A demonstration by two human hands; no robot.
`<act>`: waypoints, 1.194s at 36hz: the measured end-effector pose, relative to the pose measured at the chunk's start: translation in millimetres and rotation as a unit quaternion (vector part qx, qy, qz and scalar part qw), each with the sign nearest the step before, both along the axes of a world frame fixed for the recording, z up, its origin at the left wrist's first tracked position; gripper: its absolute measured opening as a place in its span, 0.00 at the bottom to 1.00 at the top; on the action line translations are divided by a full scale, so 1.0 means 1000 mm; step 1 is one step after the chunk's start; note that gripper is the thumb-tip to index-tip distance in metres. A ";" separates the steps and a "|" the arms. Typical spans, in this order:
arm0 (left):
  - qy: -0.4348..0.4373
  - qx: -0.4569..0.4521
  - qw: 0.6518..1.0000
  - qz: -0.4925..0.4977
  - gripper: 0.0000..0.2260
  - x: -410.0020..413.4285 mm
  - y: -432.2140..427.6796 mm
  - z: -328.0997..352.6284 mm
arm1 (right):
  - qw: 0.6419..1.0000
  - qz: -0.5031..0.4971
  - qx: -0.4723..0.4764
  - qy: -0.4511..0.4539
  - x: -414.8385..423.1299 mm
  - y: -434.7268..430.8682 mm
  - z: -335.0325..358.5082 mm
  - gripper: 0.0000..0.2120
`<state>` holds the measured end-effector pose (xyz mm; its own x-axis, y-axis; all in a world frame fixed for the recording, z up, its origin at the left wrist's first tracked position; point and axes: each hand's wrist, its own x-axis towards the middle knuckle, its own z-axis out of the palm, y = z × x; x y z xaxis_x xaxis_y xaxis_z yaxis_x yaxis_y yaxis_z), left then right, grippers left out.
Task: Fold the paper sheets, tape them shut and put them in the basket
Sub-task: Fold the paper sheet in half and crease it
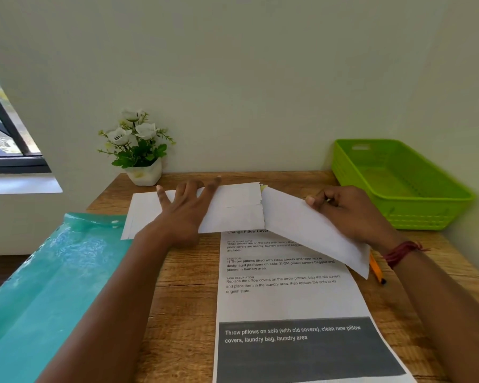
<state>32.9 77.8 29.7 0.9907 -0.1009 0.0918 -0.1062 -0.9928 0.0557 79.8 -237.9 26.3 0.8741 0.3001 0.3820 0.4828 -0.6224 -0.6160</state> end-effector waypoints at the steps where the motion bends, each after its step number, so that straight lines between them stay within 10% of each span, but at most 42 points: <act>1: -0.001 0.001 1.000 -0.003 0.57 0.000 0.000 -0.001 | 1.000 0.006 -0.003 0.000 -0.001 0.000 0.001 0.14; 21: -0.010 0.053 0.995 -0.087 0.52 -0.004 -0.032 -0.013 | 0.996 0.015 -0.075 -0.054 -0.005 0.023 -0.023 0.15; 33: -0.066 0.014 0.997 -0.025 0.55 0.001 -0.024 -0.014 | 0.980 -0.144 0.065 -0.119 -0.002 0.022 -0.023 0.06; 43: -0.085 -0.004 0.996 0.023 0.54 0.003 -0.020 -0.016 | 0.923 -0.220 0.307 0.073 -0.005 0.030 -0.022 0.23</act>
